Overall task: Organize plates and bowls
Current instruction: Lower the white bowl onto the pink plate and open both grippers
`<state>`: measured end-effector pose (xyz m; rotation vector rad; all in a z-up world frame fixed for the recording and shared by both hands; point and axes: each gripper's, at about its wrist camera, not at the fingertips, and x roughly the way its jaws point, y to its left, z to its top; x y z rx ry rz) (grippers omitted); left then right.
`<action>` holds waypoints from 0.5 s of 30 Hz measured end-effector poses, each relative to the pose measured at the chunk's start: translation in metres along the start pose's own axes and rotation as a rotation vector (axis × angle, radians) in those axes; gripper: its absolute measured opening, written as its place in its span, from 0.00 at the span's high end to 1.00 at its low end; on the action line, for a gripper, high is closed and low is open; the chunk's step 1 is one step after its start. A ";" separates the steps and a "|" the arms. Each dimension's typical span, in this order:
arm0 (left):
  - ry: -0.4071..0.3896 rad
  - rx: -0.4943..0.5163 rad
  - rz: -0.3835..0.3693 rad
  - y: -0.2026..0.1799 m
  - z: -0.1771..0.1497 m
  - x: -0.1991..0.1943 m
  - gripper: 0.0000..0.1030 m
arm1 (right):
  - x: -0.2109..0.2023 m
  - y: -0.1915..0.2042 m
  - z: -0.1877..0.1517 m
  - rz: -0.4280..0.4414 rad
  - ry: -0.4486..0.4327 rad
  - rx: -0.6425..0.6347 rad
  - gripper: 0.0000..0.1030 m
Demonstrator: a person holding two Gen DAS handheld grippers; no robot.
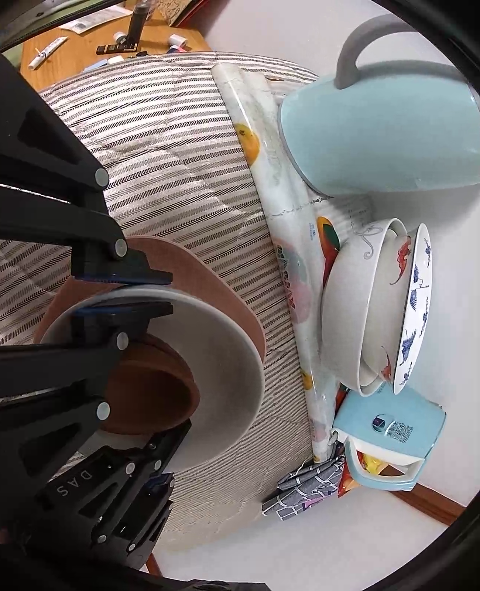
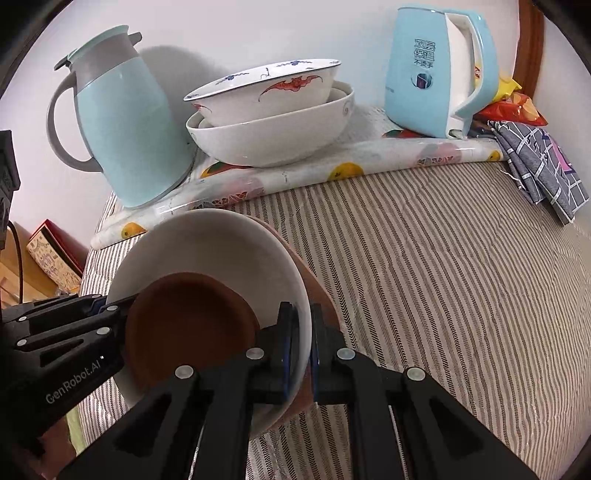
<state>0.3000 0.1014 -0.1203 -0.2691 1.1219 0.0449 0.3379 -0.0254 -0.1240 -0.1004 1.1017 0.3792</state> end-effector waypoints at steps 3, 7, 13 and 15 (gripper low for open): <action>0.007 -0.001 -0.004 0.001 -0.001 0.001 0.90 | 0.000 0.002 0.001 -0.002 0.008 -0.018 0.91; -0.010 0.012 0.012 0.000 -0.001 -0.004 0.90 | 0.000 0.003 0.001 0.002 0.015 -0.020 0.91; -0.021 0.013 0.018 0.003 -0.002 -0.013 0.88 | -0.015 0.001 0.004 -0.012 -0.022 -0.012 0.89; -0.022 0.006 0.014 0.003 -0.003 -0.015 0.88 | -0.020 0.002 0.004 -0.023 -0.028 -0.013 0.85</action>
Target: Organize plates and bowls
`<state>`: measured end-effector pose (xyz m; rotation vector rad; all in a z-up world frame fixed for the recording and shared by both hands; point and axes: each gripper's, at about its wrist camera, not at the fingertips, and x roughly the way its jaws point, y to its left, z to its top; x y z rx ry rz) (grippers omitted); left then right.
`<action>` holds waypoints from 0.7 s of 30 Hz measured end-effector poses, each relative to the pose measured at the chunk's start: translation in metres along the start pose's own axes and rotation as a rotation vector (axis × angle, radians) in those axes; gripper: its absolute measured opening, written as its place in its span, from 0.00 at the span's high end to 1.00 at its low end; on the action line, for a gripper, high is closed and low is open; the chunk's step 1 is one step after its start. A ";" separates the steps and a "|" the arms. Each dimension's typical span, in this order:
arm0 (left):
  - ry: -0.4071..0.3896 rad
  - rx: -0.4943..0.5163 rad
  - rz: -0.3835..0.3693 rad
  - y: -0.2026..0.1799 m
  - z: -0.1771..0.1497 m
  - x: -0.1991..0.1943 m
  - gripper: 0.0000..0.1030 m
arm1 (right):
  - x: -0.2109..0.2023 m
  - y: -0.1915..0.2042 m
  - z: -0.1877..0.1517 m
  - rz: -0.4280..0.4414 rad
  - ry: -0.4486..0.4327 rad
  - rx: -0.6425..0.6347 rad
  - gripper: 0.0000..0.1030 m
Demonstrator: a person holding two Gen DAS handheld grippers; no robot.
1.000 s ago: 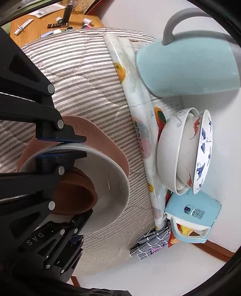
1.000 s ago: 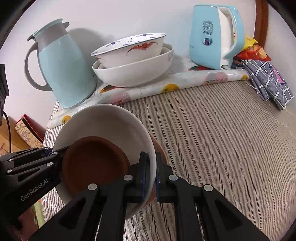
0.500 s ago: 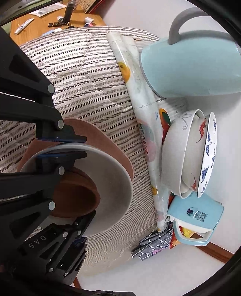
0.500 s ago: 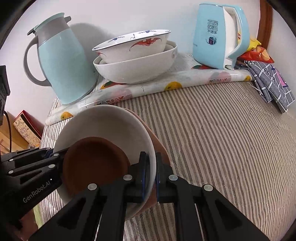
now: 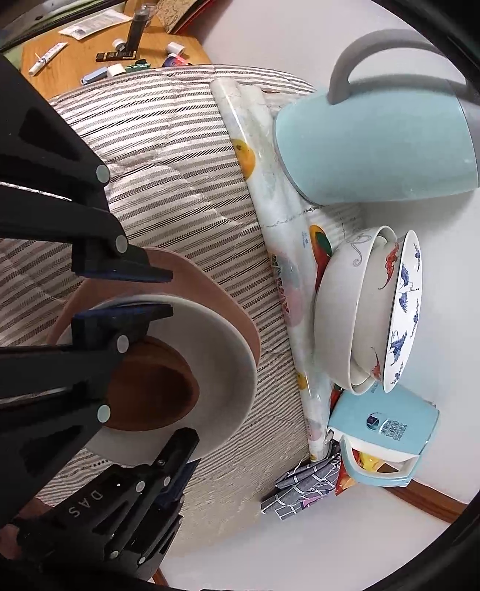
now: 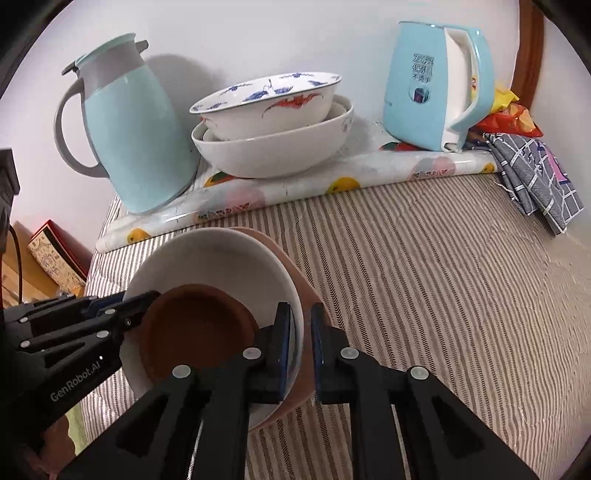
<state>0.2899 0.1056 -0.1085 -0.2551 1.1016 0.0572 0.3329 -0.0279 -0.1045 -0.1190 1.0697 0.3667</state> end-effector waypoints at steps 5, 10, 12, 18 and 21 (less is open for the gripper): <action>-0.014 -0.019 0.001 0.004 -0.006 -0.014 0.86 | -0.018 0.002 -0.005 -0.008 -0.028 -0.002 0.72; -0.038 -0.023 0.004 0.002 -0.014 -0.033 0.81 | -0.040 0.003 -0.015 -0.037 -0.045 -0.008 0.69; -0.047 -0.015 0.004 -0.001 -0.019 -0.041 0.76 | -0.052 0.003 -0.021 -0.045 -0.055 -0.002 0.62; -0.093 0.019 0.002 -0.019 -0.041 -0.071 0.67 | -0.099 0.000 -0.046 -0.091 -0.109 0.012 0.60; -0.121 0.033 -0.007 -0.027 -0.055 -0.088 0.60 | -0.120 -0.003 -0.061 -0.109 -0.120 0.041 0.60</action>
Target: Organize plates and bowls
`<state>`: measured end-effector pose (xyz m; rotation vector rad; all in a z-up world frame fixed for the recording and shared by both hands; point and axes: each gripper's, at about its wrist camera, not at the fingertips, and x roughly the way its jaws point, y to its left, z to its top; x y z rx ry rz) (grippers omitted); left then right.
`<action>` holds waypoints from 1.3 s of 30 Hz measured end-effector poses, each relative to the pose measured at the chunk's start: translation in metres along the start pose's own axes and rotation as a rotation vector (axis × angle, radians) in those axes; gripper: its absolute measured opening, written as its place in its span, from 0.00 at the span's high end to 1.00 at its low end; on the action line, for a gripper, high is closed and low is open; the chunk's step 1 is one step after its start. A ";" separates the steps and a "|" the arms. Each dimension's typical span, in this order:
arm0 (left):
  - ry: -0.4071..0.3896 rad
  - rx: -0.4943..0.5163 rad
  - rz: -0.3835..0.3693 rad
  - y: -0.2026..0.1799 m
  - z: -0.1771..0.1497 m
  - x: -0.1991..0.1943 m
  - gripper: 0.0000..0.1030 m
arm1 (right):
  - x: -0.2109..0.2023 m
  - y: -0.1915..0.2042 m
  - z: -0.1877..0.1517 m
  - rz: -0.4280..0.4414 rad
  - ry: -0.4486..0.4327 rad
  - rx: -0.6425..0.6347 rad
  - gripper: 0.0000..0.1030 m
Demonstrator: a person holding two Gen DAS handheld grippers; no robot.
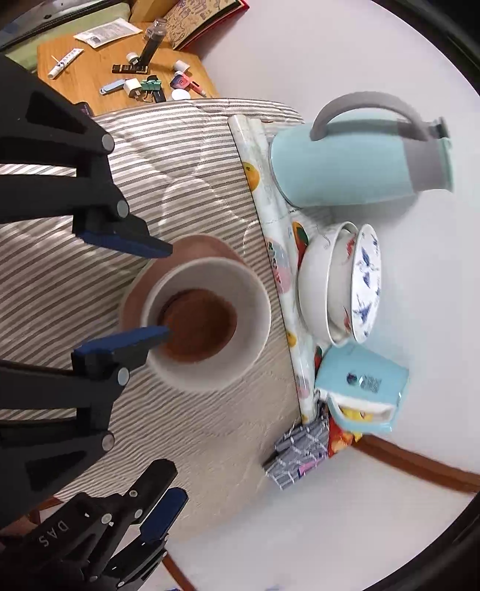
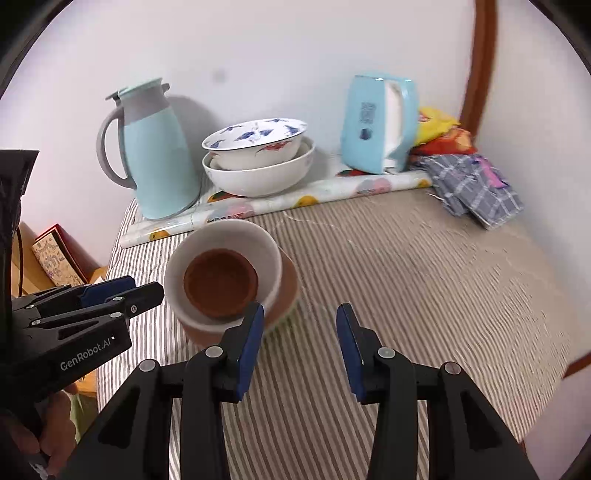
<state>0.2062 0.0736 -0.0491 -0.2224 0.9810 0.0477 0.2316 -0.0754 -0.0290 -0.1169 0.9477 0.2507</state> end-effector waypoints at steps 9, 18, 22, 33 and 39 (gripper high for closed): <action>-0.068 0.060 -0.006 -0.029 -0.043 -0.051 0.46 | -0.062 -0.022 -0.042 -0.029 -0.051 0.114 0.53; -0.120 0.122 0.001 -0.050 -0.086 -0.090 0.27 | -0.104 -0.029 -0.094 -0.050 -0.103 0.155 0.23; -0.129 0.145 0.017 -0.058 -0.103 -0.098 0.26 | -0.117 -0.040 -0.116 -0.087 -0.116 0.177 0.17; -0.205 0.171 0.062 -0.068 -0.135 -0.128 0.11 | -0.151 -0.048 -0.151 -0.134 -0.157 0.202 0.10; -0.233 0.171 0.049 -0.069 -0.144 -0.145 0.11 | -0.164 -0.039 -0.158 -0.127 -0.175 0.189 0.10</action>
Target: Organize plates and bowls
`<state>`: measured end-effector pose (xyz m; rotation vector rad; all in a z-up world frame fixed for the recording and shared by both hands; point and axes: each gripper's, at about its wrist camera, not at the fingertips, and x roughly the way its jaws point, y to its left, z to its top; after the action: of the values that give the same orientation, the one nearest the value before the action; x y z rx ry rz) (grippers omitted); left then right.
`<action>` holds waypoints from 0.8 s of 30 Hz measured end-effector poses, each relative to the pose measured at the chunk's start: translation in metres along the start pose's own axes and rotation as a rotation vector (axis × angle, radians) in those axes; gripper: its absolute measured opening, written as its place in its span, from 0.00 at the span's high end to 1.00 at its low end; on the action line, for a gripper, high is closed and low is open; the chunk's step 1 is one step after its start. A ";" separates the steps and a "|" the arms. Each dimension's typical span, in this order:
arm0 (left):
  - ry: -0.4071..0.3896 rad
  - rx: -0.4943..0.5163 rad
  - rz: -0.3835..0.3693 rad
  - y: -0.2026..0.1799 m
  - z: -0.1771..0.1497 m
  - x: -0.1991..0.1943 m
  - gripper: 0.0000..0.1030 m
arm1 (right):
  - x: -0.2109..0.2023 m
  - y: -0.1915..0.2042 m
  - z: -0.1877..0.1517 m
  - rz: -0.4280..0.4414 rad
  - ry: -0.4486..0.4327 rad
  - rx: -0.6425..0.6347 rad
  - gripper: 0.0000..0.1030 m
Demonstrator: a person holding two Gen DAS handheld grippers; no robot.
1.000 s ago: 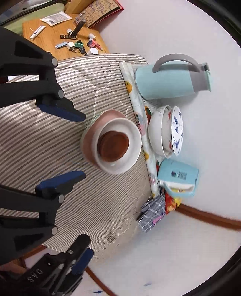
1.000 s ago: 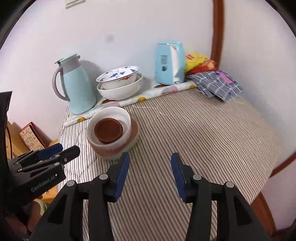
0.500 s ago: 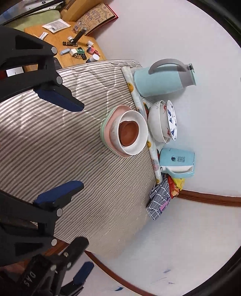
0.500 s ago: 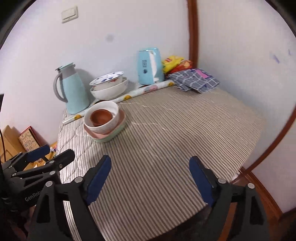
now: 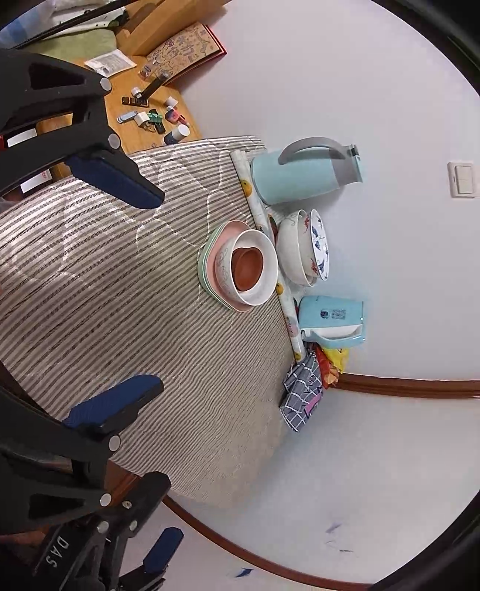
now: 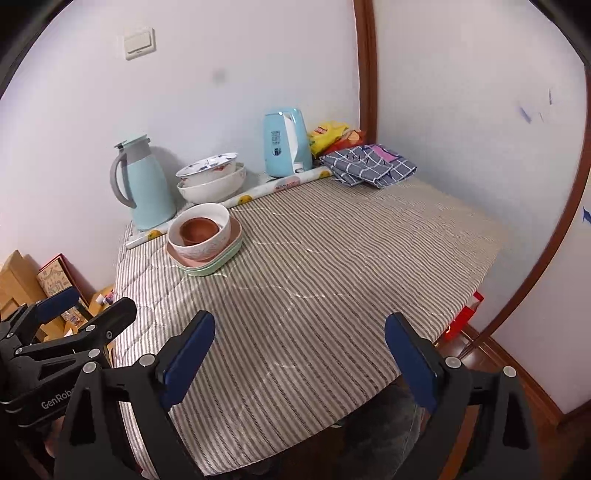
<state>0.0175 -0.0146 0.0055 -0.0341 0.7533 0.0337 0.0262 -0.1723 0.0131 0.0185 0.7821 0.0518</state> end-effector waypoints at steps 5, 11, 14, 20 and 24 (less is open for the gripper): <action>-0.009 -0.005 0.009 0.003 -0.002 -0.005 0.11 | -0.011 0.001 -0.003 -0.002 -0.008 -0.001 0.10; -0.016 -0.012 0.014 0.006 -0.004 -0.011 0.11 | -0.019 -0.002 -0.004 -0.013 -0.019 0.010 0.10; -0.021 -0.014 0.007 0.006 -0.006 -0.014 0.11 | -0.020 -0.002 -0.003 -0.012 -0.020 0.015 0.10; -0.033 -0.012 0.005 0.004 -0.006 -0.019 0.11 | -0.024 0.000 -0.004 -0.011 -0.027 0.002 0.10; -0.034 -0.013 0.007 0.004 -0.007 -0.022 0.11 | -0.026 0.002 -0.004 -0.013 -0.030 -0.002 0.10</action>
<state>-0.0034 -0.0110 0.0151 -0.0430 0.7194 0.0457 0.0042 -0.1715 0.0285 0.0123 0.7518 0.0399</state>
